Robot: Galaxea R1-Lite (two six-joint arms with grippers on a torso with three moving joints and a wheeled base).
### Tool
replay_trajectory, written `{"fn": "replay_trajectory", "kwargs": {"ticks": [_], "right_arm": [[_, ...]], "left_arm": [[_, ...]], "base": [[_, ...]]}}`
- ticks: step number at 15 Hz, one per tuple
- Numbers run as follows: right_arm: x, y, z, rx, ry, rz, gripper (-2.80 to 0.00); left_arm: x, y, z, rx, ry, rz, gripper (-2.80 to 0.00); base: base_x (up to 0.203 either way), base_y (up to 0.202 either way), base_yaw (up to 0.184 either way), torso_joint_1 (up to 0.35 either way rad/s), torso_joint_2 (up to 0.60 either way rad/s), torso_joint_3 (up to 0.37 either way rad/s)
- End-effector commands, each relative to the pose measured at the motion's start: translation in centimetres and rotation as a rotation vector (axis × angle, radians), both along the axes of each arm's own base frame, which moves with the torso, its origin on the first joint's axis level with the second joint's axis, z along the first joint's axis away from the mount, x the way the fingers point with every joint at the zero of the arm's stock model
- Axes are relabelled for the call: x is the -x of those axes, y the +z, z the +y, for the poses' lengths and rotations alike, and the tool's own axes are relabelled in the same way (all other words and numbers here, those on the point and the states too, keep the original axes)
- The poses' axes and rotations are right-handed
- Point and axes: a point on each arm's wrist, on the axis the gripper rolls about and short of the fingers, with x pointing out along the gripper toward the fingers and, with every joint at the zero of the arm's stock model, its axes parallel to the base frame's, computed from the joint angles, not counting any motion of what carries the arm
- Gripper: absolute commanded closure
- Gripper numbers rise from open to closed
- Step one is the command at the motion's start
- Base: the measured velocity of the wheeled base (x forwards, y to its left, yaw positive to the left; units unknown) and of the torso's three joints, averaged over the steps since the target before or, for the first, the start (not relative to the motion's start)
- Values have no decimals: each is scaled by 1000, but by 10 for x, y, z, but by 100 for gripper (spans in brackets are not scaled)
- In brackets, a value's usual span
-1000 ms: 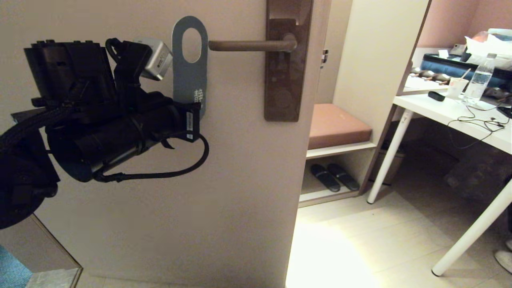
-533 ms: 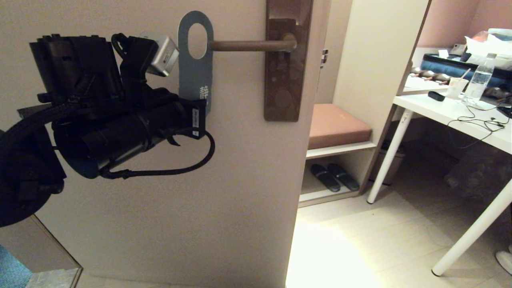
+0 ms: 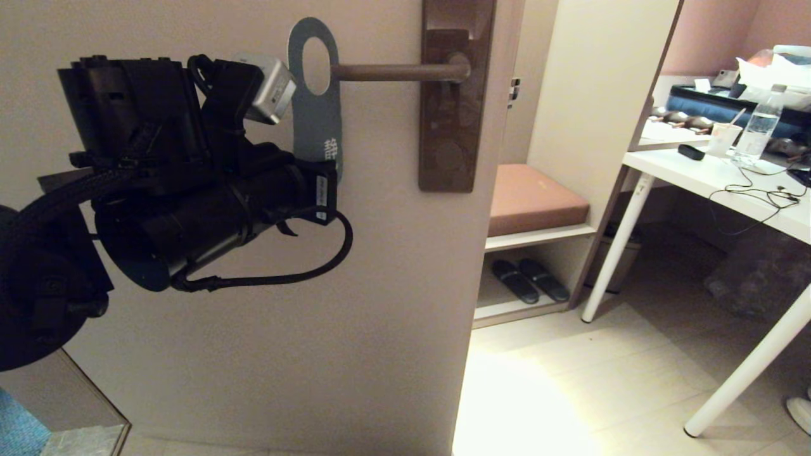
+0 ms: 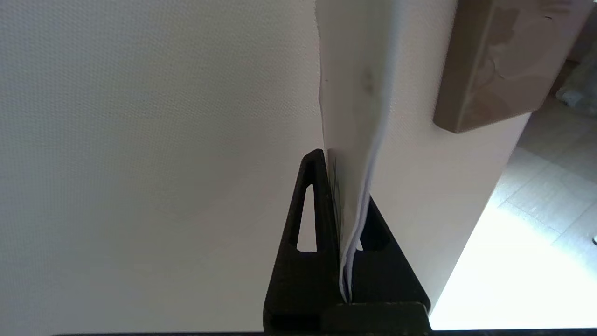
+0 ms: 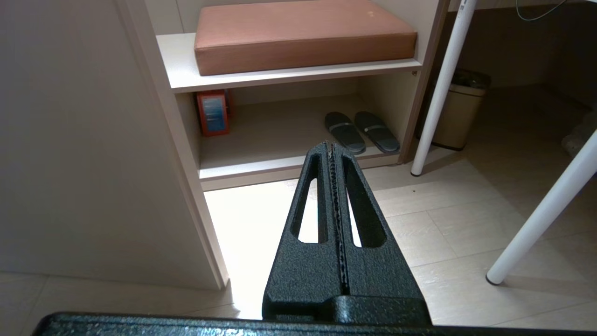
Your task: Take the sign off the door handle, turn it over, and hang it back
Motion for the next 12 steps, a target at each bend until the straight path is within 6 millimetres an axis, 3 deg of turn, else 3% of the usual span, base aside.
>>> {"fn": "replay_trajectory", "kwargs": {"ticks": [1,8,12], "right_arm": [[0,0,0,-1,0,1,0],[0,0,0,-1,0,2,0],[0,0,0,-1,0,1,0]], "left_arm": [[3,0,-3,-5,-1,5,0],[-4,-9,-9,2,14,39,0],[-15,3,-18,33,27,6,0]], "base": [[0,0,0,0,0,0],[0,0,0,0,0,0],[0,0,0,0,0,0]]}}
